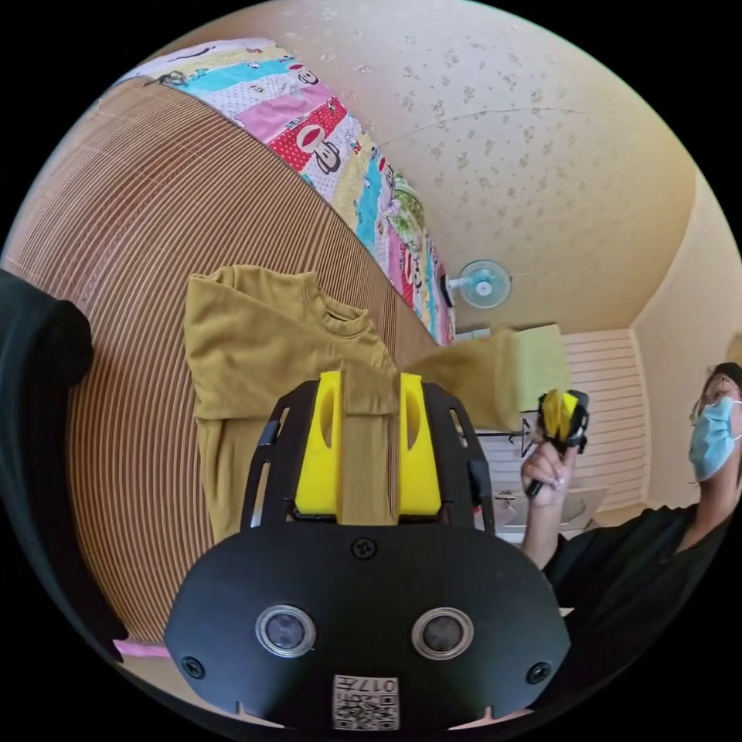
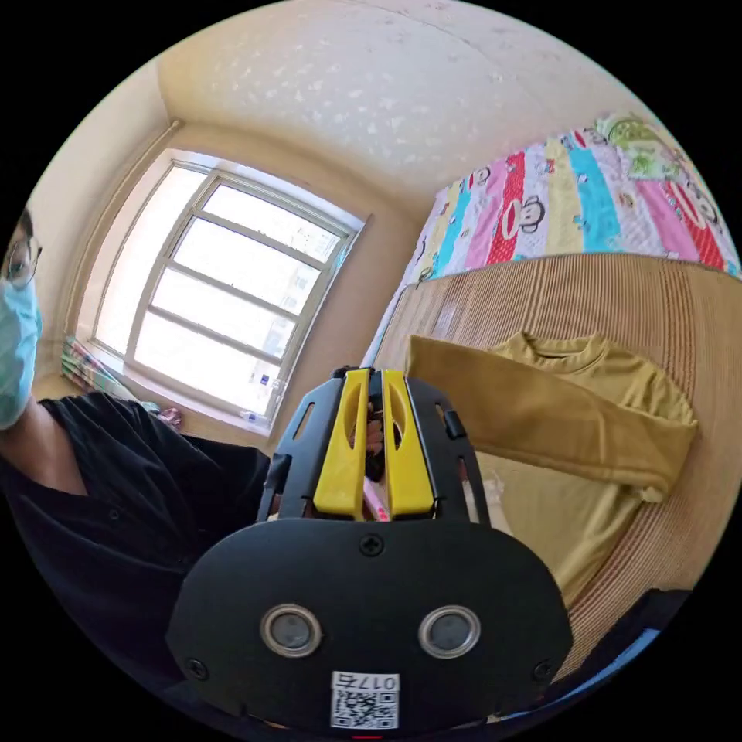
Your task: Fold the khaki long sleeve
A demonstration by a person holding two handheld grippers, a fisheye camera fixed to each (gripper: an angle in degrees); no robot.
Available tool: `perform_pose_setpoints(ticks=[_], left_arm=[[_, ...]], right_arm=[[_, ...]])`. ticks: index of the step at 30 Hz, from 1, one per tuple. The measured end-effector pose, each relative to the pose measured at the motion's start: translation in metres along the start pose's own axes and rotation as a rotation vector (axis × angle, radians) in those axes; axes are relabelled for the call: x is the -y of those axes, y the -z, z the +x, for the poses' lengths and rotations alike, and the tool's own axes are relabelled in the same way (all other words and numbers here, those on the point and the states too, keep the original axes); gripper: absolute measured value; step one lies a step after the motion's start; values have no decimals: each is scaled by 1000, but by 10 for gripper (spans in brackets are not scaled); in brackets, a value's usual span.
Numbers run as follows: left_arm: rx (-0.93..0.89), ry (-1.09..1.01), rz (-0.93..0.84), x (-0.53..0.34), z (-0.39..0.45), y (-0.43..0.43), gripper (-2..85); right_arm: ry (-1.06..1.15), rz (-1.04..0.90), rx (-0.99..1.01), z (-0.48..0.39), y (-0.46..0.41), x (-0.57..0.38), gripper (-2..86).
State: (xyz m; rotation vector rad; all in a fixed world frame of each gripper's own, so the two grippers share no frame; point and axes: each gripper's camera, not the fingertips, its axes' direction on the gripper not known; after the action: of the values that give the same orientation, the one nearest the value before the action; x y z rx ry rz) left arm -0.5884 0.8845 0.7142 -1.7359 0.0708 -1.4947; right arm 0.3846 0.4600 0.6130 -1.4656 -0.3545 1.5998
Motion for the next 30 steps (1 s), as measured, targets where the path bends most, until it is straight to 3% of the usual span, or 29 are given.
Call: perform_pose_setpoints(ticks=[2, 6, 8, 12, 15, 17, 21, 23, 25, 27, 30], left_arm=[[7, 11, -15, 7, -12, -8, 120], [228, 61, 33, 19, -30, -20, 125], [254, 68, 37, 28, -38, -28, 125], [382, 83, -107, 52, -58, -77, 118], [496, 32, -168, 61, -55, -99, 60], [477, -6, -205, 69, -43, -97, 41], [329, -185, -23, 74, 13, -36, 35], [355, -185, 6, 77, 14, -23, 38], [404, -143, -33, 84, -6, -28, 43], [492, 56, -147, 92, -55, -44, 55], [474, 86, -105, 83, -75, -37, 67]], right_arm=[[-101, 30, 1, 26, -4, -25, 11], [-269, -28, -89, 66, 0, -79, 7], [-354, -71, -128, 87, 6, -112, 6], [-435, -113, -182, 105, 12, -139, 5], [-456, -114, -191, 107, 11, -141, 5], [-449, -98, -185, 102, 10, -137, 5], [-449, -47, -227, 98, 8, -125, 5], [-454, -19, -262, 102, 7, -122, 5], [-470, 7, -353, 114, 7, -118, 6], [-479, 26, -417, 124, 8, -113, 7], [-475, 30, -417, 133, 12, -104, 10]])
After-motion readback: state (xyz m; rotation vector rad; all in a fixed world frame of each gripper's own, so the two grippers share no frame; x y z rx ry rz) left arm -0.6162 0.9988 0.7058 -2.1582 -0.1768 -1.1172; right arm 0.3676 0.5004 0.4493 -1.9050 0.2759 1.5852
